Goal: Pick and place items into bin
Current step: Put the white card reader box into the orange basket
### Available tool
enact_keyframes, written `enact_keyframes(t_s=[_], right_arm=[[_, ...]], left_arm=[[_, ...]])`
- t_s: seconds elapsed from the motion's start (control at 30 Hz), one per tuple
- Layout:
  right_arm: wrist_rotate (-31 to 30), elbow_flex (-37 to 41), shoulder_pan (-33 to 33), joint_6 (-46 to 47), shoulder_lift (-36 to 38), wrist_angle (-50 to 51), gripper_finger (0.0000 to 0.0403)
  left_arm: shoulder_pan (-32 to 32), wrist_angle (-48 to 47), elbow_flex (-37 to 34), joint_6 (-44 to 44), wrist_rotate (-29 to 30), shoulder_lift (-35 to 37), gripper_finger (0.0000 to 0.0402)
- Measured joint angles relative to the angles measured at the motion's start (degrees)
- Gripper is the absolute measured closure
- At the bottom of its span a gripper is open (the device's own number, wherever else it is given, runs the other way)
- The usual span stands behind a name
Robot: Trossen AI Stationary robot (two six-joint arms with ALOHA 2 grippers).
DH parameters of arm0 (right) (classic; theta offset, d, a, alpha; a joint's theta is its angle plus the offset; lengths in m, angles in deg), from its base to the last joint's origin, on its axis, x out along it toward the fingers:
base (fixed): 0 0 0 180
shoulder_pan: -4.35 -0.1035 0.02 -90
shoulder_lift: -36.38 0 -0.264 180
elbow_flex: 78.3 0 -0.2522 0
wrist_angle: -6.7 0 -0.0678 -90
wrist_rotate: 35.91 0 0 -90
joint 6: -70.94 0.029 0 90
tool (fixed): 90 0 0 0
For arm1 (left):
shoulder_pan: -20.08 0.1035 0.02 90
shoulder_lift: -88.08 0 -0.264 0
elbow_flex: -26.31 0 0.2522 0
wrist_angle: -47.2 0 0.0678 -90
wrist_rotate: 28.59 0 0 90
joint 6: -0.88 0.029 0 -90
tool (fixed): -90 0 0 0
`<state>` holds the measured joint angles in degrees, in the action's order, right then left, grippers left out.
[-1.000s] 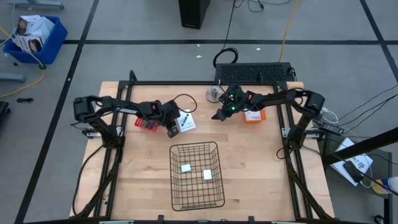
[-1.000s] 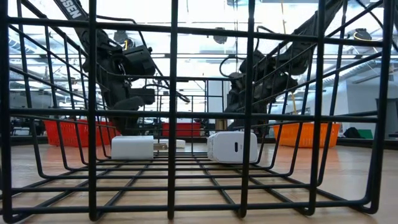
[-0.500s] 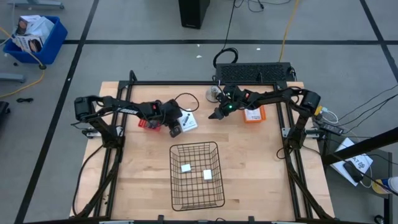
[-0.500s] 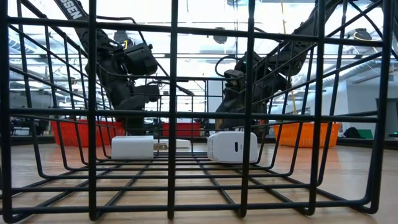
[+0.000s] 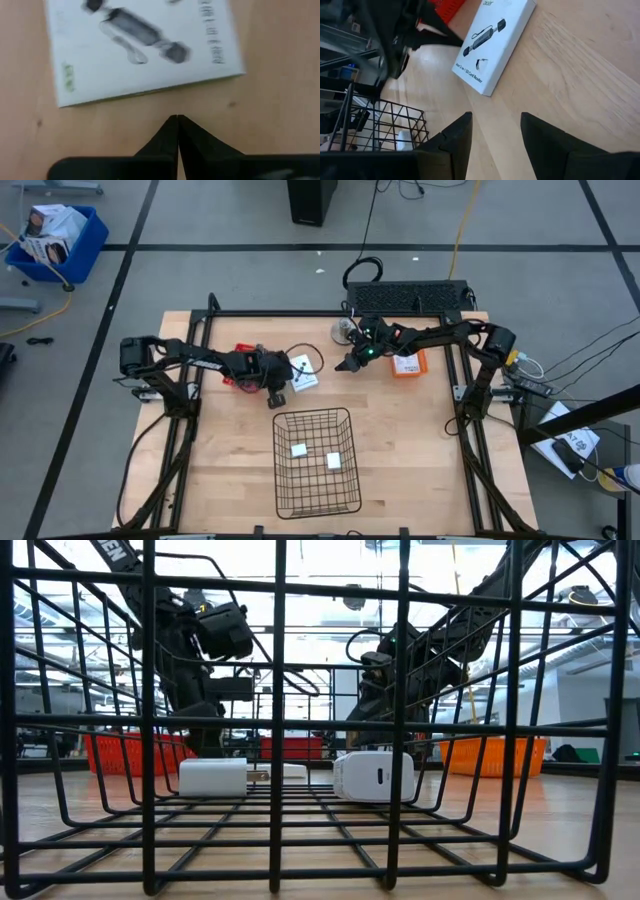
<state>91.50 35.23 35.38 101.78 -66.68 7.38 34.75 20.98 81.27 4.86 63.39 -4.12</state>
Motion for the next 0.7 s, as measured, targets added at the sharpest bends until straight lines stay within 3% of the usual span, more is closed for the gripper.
enact_keyframes(t_s=[0.23,0.47,0.7], right_arm=[[-0.02,0.00,0.00,-0.03,0.00,-0.15,0.0243],[0.13,0.00,0.00,-0.15,0.00,1.30,0.0243],[-0.09,0.04,-0.02,-0.52,0.00,1.52,0.0243]], left_arm=[[-3.51,-1.61,3.21,6.66,5.79,0.00,0.0396],[-1.88,-6.15,5.06,5.96,4.72,-0.06,0.0397],[0.29,-2.79,5.17,8.26,1.65,-1.32,0.0397]])
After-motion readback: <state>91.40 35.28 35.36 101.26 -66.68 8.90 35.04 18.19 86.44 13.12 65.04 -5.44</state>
